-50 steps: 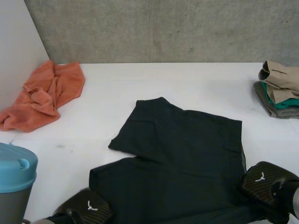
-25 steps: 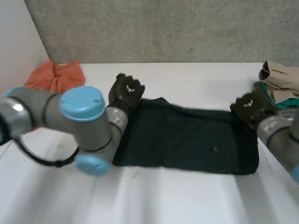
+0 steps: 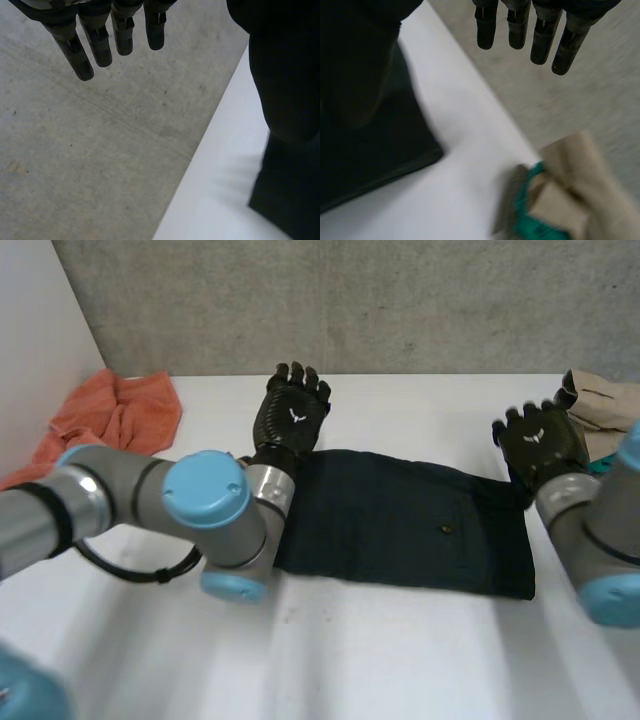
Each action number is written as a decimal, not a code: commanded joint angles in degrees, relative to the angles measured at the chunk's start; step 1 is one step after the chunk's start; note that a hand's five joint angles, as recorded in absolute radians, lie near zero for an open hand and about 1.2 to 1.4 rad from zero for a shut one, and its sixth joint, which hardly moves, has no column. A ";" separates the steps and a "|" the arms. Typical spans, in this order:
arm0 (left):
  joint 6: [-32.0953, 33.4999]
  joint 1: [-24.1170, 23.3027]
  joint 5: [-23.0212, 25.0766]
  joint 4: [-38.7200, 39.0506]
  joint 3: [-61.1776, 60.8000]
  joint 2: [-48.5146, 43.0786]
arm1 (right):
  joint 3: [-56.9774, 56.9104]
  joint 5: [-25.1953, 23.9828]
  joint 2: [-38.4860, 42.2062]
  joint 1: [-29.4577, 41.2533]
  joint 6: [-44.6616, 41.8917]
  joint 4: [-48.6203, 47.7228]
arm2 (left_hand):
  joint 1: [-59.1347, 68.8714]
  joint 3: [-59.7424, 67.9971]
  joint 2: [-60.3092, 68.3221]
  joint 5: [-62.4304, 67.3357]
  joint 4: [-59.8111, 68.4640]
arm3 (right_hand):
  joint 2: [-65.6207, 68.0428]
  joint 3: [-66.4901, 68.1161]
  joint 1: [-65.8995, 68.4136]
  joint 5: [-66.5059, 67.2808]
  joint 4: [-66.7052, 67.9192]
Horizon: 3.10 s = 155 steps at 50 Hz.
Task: Fold the laundry.
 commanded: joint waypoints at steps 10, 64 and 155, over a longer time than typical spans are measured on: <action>-14.47 -0.85 -1.37 -0.83 -22.47 16.89 | 11.25 -16.04 -6.51 -8.63 14.63 18.13 | -0.88 -1.90 -1.53 -2.64 -1.64 | 5.58 6.28 7.06 4.53 4.85; -16.58 1.61 -3.74 -2.93 -25.29 23.13 | -0.96 -25.89 5.80 23.18 -23.78 2.57 | -0.88 -1.90 -1.53 -2.64 -1.64 | 61.82 62.52 63.30 60.77 61.09; -29.59 2.31 38.09 -38.27 -2.26 27.09 | 20.92 -7.43 0.34 19.05 19.91 -15.36 | 1.86 0.84 1.21 0.10 1.10 | -2.74 -2.05 -1.27 -3.79 -3.48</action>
